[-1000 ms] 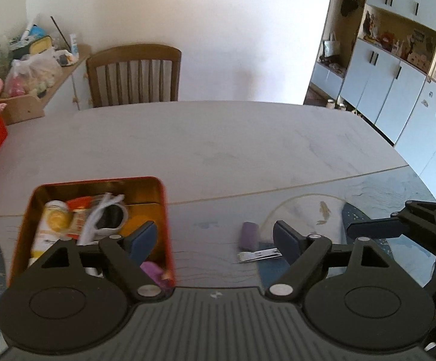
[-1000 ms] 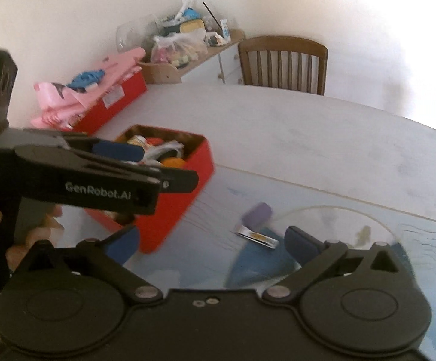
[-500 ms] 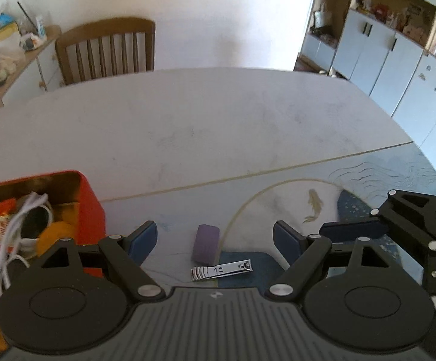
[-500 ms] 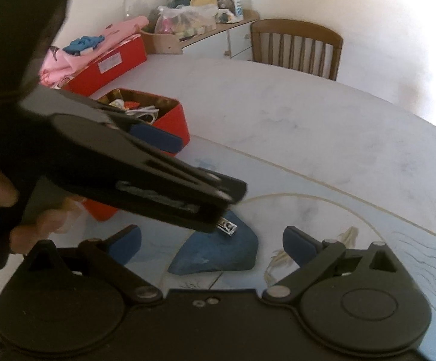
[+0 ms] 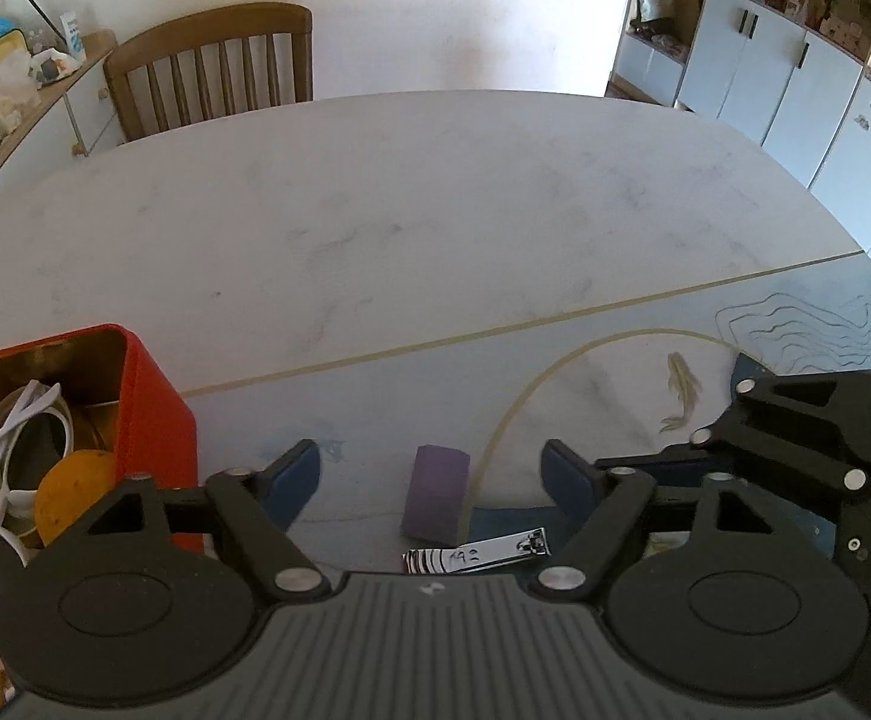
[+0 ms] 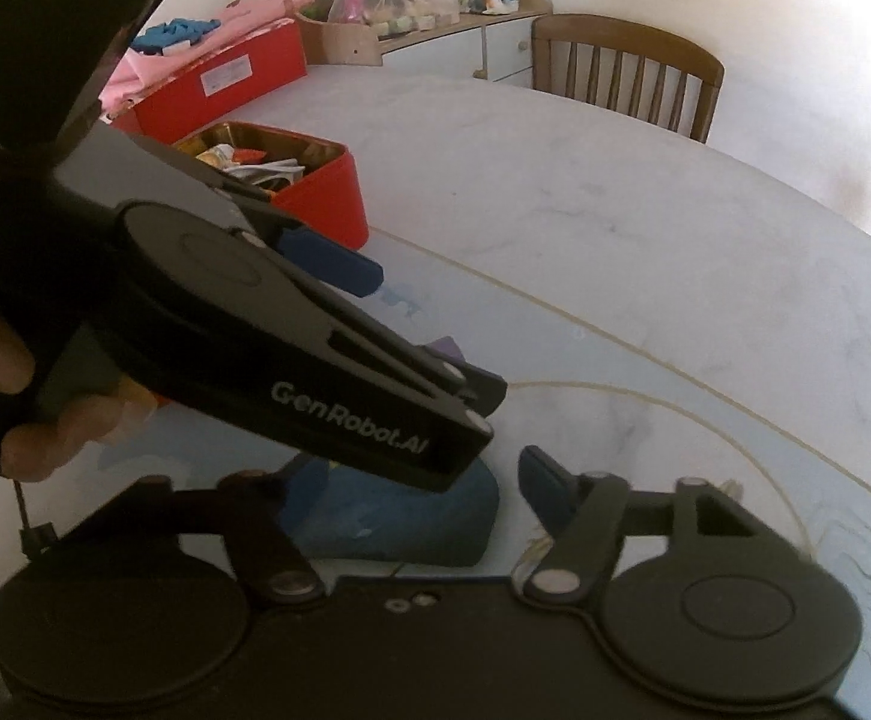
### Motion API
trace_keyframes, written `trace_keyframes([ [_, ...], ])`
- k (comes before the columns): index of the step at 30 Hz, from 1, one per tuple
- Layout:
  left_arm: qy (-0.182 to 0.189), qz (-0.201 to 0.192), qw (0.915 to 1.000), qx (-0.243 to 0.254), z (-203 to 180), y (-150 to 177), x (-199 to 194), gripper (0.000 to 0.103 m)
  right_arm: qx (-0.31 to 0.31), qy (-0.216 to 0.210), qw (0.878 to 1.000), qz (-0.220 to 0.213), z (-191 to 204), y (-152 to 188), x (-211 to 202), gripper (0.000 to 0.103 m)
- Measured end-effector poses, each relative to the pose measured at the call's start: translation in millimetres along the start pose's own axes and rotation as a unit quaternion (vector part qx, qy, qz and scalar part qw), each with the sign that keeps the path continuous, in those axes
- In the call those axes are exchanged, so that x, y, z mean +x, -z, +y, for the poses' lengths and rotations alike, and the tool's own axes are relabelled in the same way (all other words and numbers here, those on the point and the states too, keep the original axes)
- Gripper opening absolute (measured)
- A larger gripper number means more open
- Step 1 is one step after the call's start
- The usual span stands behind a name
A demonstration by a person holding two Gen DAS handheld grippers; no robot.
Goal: Organize rigid objects
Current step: 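Move the left gripper to the purple eraser while the right gripper reaches the nail clipper, then close the left gripper on the purple eraser while the right gripper grasps the nail clipper, then carry the eraser over the red box with the left gripper while the right gripper carries the clipper there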
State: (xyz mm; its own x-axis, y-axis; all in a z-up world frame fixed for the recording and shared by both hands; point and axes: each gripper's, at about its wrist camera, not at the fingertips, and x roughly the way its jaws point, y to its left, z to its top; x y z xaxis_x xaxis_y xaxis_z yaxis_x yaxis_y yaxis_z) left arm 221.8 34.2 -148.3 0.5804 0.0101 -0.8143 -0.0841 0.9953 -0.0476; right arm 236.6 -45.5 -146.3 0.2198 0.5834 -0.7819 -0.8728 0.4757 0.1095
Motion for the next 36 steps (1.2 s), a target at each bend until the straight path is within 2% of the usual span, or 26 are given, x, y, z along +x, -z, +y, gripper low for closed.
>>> trace_keyframes([
  [2,0.001,0.003,1.0,0.001,1.2,0.2,2.4,0.064,-0.01,0.0,1.0,0.002,1.0,0.4,2.4,0.052],
  [4,0.004,0.007,1.0,0.001,2.4,0.9,5.6,0.062,-0.022,0.003,1.0,0.003,2.5,0.5,5.0,0.046],
  [6,0.004,0.007,1.0,0.002,3.1,2.7,8.2,0.055,-0.029,0.003,1.0,0.004,4.2,0.4,7.3,0.042],
  [8,0.007,0.01,0.9999,-0.001,4.0,3.4,10.6,0.046,-0.033,0.004,0.999,0.003,4.8,-0.1,8.8,0.042],
  [14,0.009,0.006,0.9999,-0.003,6.6,5.1,11.6,0.038,-0.046,0.009,0.999,0.0,7.1,-2.0,12.6,0.037],
  [17,0.013,0.004,0.9999,-0.005,7.0,5.5,11.5,0.034,-0.059,0.012,0.998,-0.002,12.0,-2.3,13.1,0.025],
  [19,0.016,0.003,0.9998,-0.005,7.1,7.2,10.5,0.033,-0.07,0.014,0.997,-0.002,15.9,-1.7,12.7,0.021],
  [23,0.015,0.003,0.9999,0.001,6.8,8.4,9.3,0.021,-0.07,0.018,0.997,-0.002,20.1,0.3,10.9,0.013],
  [31,0.006,0.004,1.0,-0.006,6.6,7.8,7.1,0.021,-0.053,0.036,0.998,0.006,21.8,11.9,-0.3,0.01],
  [36,0.006,0.0,0.9997,-0.023,9.2,7.1,-0.3,0.02,0.008,0.05,0.999,0.005,7.4,23.0,-12.6,0.01],
])
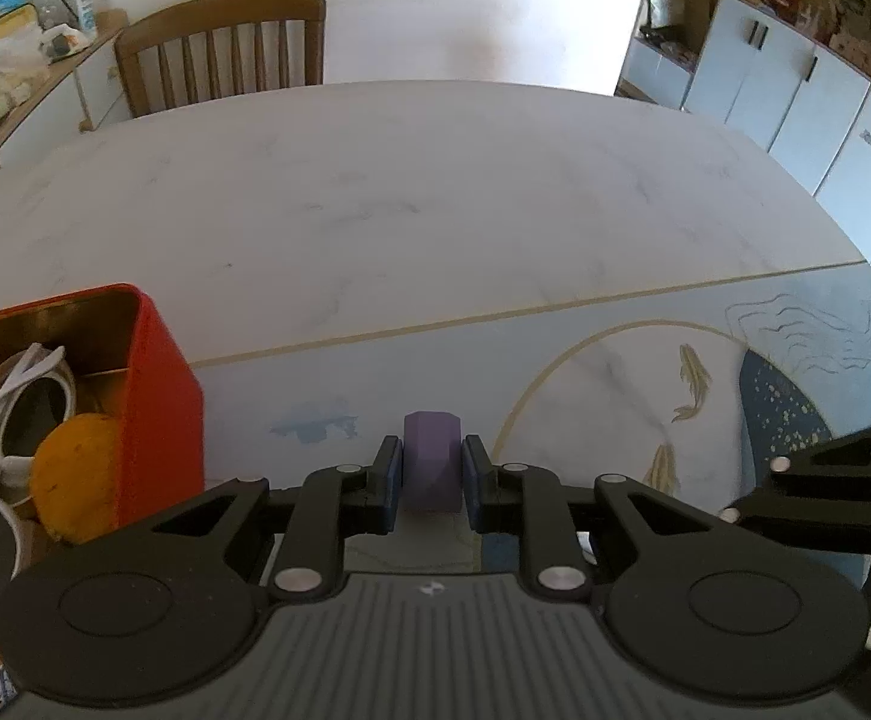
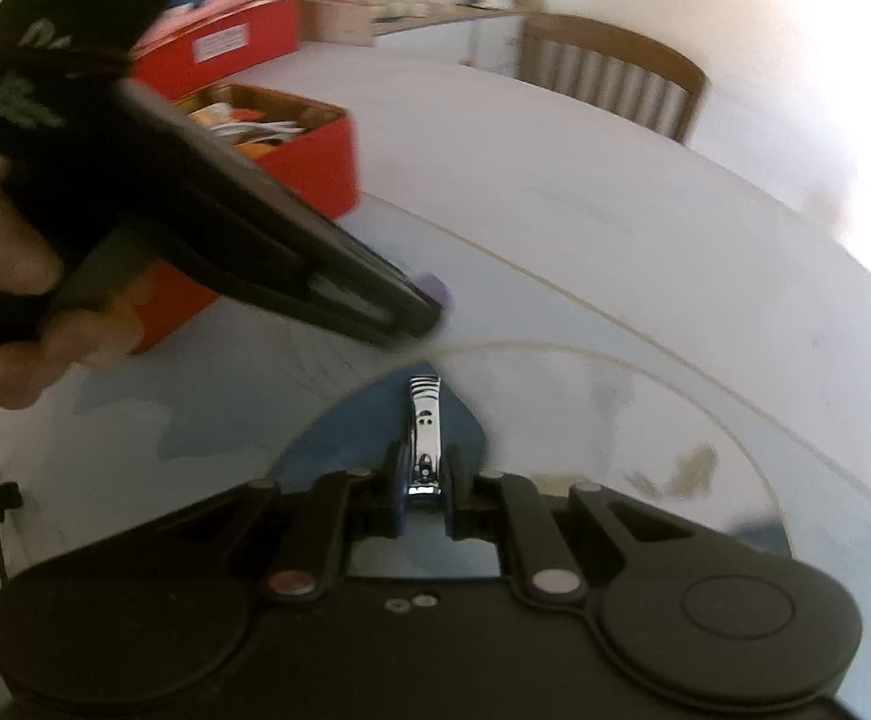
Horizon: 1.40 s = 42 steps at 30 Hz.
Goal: Organize rigid objects
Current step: 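Carry the eraser over the red box with the left gripper while the right gripper carries the clipper there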
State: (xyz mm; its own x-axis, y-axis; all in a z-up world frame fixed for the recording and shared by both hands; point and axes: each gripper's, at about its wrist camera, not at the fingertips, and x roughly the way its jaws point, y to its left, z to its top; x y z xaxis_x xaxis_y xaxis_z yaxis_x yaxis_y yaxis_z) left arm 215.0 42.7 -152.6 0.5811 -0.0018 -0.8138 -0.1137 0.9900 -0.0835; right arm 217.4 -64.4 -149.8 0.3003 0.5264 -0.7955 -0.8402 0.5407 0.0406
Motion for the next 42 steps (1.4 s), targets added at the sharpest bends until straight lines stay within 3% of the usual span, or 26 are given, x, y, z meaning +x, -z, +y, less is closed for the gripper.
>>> trace_keyframes([
  [10,0.005,-0.014,0.9999,-0.004,-4.9,3.6,-30.4,0.02,0.077,0.013,0.997,-0.023,-10.7,4.1,-30.3,0.01],
  [28,0.003,-0.039,0.9992,-0.013,17.7,28.9,-101.5,0.02,0.057,0.013,0.996,-0.07,32.1,-11.0,-87.1,0.01],
  [42,-0.037,-0.065,0.9963,-0.042,88.5,44.9,-154.7,0.02,0.022,0.0,0.994,-0.109,88.5,-62.0,-89.6,0.01],
])
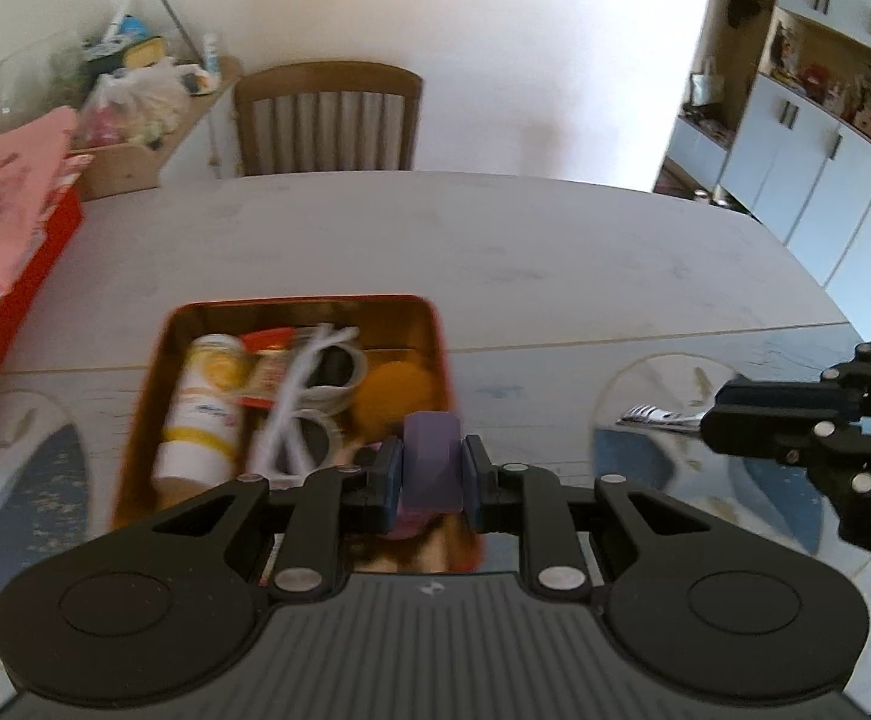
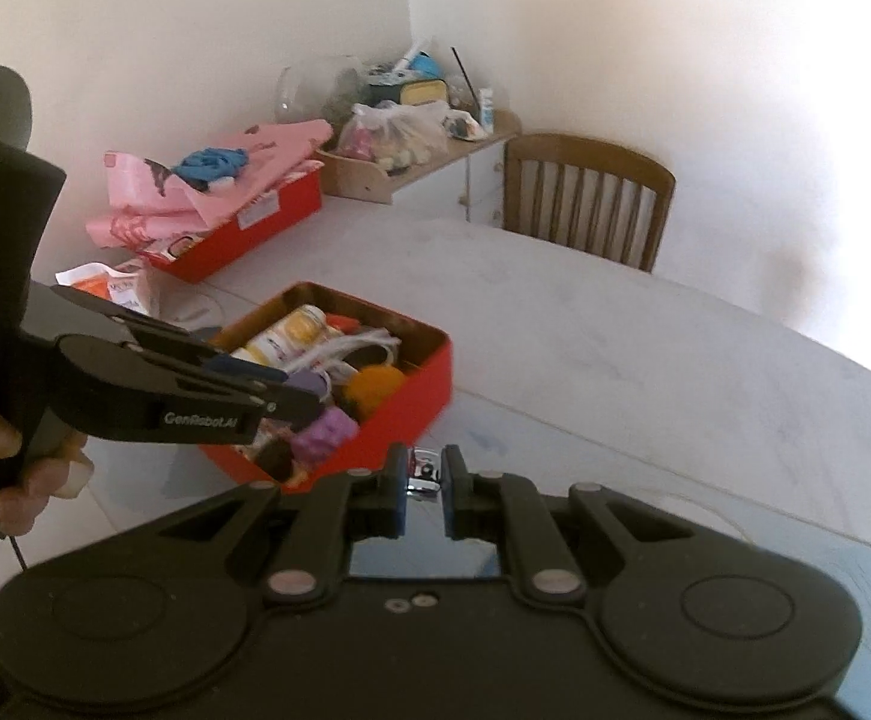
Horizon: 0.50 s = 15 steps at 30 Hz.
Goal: Organize rigid objects
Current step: 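Carry the eraser over the red box with the left gripper while the right gripper carries the clipper there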
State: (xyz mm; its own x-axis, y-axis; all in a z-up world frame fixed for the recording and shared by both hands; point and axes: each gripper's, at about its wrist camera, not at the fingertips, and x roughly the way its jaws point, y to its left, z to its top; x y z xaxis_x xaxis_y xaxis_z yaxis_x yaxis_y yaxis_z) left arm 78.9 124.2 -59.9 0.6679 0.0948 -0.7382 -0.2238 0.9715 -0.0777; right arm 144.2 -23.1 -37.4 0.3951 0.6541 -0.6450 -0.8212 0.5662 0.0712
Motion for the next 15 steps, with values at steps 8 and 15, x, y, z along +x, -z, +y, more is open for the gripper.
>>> trace_keyframes([
  [8,-0.025,0.001,0.9996,-0.01,50.0,6.0,-8.3,0.02,-0.017,-0.009,1.0,-0.006,36.0,-18.8,21.5,0.01],
  [15,-0.034,0.021,0.9992,-0.01,83.6,12.1,0.2,0.02,-0.026,-0.007,1.0,0.002,57.4,-26.2,48.6,0.01],
])
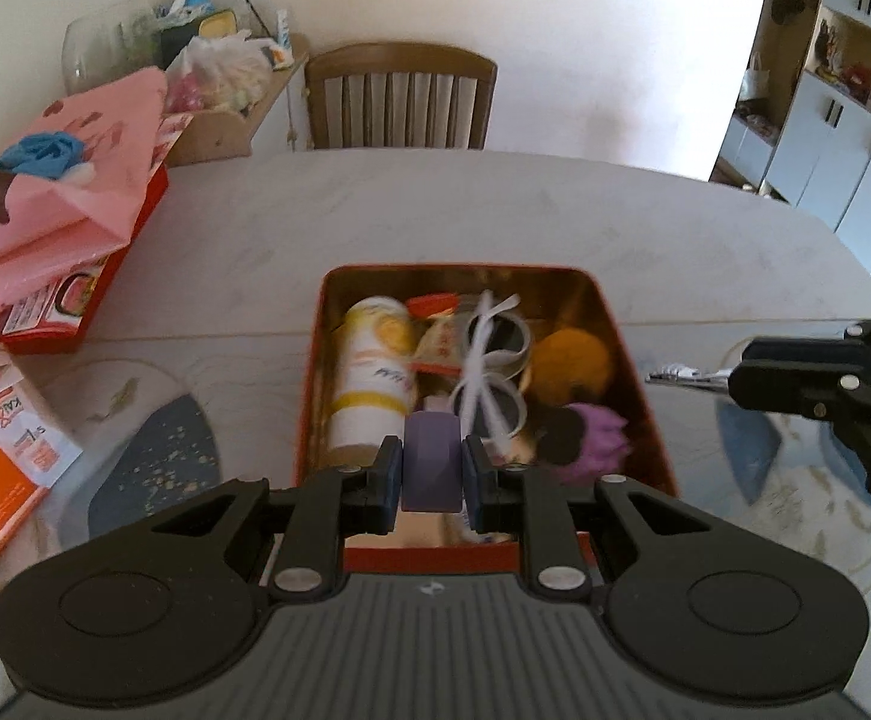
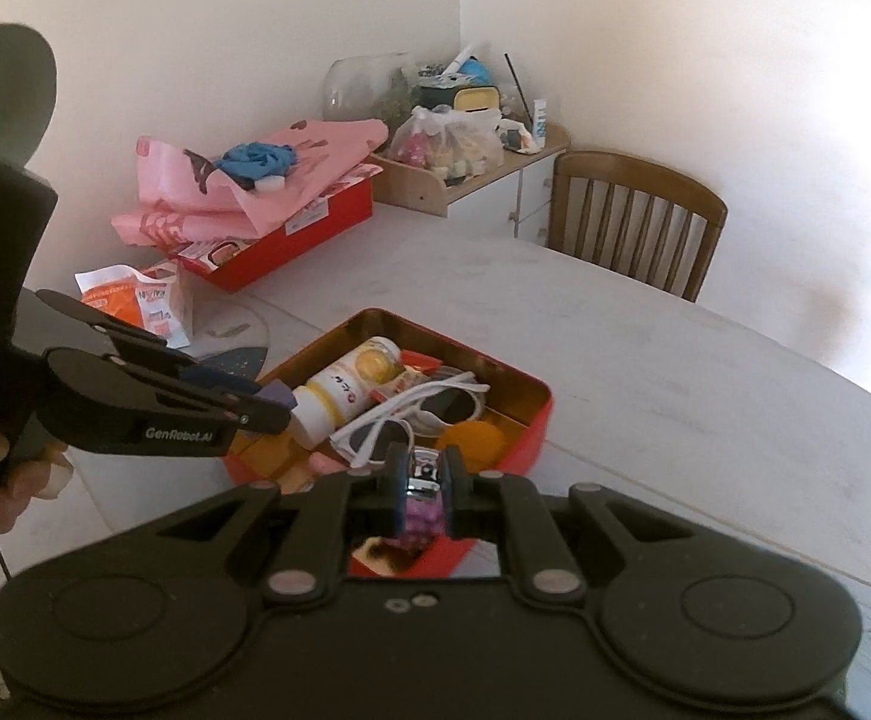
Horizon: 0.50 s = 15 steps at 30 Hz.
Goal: Organize rigid objects
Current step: 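Carry the eraser over the red box with the left gripper while the right gripper carries the clipper there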
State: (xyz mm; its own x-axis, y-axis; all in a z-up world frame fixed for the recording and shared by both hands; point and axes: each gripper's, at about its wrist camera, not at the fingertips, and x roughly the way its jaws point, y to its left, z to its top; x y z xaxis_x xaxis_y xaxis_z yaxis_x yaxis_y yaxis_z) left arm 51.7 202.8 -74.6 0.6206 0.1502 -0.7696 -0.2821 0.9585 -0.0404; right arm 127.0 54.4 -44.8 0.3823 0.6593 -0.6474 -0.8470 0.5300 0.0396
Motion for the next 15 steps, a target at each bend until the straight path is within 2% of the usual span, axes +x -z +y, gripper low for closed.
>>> trace_keyframes([
  [9,0.008,0.033,0.9992,0.022,11.8,4.9,23.7,0.02,-0.01,0.021,1.0,0.017,16.3,-8.2,42.2,0.01],
  [15,0.022,0.039,0.9986,0.03,7.6,4.8,33.2,0.02,-0.022,0.029,0.999,0.039,22.0,-5.6,67.7,0.01],
])
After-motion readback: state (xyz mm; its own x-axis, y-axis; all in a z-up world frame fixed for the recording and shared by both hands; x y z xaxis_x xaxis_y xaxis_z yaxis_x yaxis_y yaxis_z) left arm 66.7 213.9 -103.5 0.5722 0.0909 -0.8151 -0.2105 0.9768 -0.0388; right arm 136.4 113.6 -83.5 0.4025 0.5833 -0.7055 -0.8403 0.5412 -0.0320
